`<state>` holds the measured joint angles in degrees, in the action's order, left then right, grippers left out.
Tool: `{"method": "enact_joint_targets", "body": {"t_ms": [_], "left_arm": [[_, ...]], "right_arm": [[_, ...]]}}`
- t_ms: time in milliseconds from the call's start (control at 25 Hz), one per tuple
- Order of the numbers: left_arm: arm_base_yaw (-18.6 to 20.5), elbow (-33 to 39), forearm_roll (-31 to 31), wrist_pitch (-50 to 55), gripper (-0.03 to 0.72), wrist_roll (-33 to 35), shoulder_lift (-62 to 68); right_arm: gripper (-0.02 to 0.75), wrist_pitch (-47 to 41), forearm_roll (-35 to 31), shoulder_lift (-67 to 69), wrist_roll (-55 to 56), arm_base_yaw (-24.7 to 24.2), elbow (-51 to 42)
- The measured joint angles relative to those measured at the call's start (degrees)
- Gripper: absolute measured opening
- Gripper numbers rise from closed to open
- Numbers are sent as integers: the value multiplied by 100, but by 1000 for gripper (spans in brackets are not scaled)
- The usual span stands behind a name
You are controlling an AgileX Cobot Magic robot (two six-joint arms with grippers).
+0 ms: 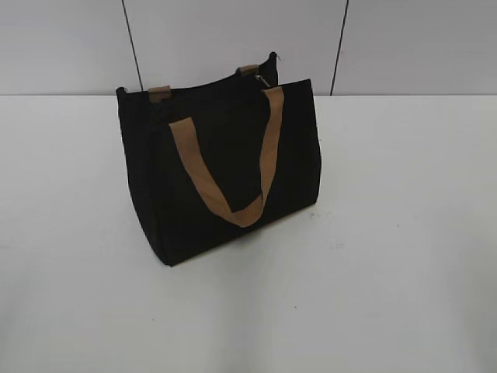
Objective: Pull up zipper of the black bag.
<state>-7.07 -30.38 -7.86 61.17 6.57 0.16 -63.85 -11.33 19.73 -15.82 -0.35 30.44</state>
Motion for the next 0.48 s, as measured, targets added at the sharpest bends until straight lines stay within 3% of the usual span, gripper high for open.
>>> {"method": "enact_joint_targets", "body": {"t_ms": [480], "left_arm": [[0, 0, 0, -18, 438, -5, -68]], "right_arm": [[477, 84, -12, -801, -41, 0, -239]]}}
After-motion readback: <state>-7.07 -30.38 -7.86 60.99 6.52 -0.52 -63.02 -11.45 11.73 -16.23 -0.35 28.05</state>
